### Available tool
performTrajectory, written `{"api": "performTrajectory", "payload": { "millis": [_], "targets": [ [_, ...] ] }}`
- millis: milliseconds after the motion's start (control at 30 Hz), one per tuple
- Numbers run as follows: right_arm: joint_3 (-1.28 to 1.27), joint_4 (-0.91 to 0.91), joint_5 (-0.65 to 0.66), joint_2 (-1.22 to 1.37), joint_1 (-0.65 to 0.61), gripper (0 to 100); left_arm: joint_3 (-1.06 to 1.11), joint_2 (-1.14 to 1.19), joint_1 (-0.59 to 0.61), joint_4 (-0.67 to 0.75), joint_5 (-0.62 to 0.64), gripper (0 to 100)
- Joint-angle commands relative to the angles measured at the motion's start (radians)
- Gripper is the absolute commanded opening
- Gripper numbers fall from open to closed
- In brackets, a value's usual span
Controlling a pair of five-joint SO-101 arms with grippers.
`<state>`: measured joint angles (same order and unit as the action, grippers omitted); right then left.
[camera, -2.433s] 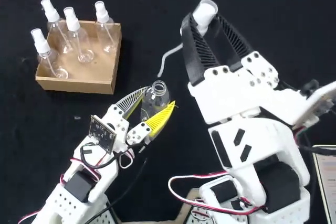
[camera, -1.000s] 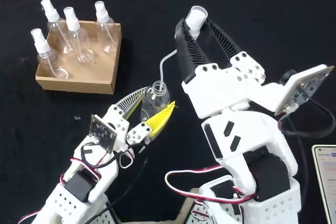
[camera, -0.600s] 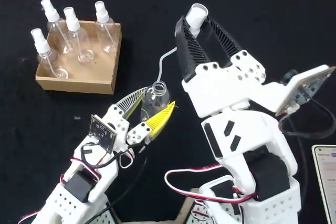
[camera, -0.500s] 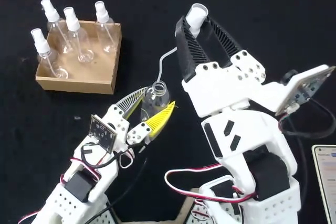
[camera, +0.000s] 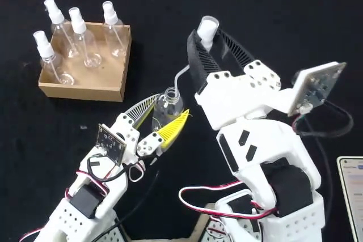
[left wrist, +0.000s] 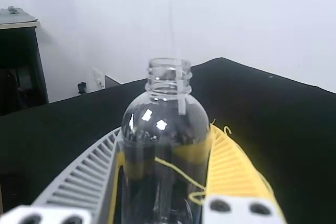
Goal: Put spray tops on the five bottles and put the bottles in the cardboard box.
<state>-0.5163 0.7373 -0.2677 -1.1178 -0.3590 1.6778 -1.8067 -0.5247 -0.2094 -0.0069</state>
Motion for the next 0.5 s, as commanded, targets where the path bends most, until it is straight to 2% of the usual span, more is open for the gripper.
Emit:
{"api": "performTrajectory", "payload": {
  "millis": [0,167,267,467],
  "targets": [
    [0.027,0.068,-0.011,-0.012,-0.006,1.1,0.022,-0.009,-0.008,-0.002,0.006,11],
    [-0.077,0.097,-0.009,-0.013,-0.086,1.1,0.022,-0.009,-0.008,-0.002,0.006,11],
    [-0.162,0.038,-0.005,-0.013,-0.140,1.1,0.022,-0.009,-0.008,-0.002,0.006,11],
    [-0.251,-0.018,-0.003,-0.039,-0.146,1.1,0.022,-0.009,-0.008,-0.002,0.006,11]
  ]
}}
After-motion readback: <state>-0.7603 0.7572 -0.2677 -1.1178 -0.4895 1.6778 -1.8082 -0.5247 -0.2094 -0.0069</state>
